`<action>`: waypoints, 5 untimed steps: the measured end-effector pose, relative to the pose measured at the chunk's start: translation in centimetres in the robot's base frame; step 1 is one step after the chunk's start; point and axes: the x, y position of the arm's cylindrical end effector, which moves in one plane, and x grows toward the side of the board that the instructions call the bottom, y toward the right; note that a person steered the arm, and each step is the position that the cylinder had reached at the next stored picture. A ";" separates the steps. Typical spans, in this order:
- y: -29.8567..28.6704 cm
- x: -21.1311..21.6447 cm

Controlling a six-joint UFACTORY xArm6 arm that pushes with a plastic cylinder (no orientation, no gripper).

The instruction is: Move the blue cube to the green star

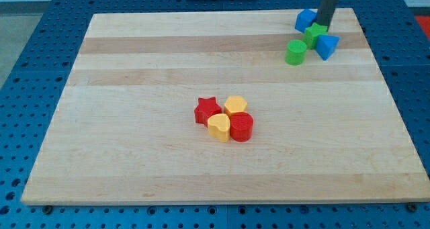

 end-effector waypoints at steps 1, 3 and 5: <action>-2.0 1.2; 0.7 -4.2; 5.2 -6.7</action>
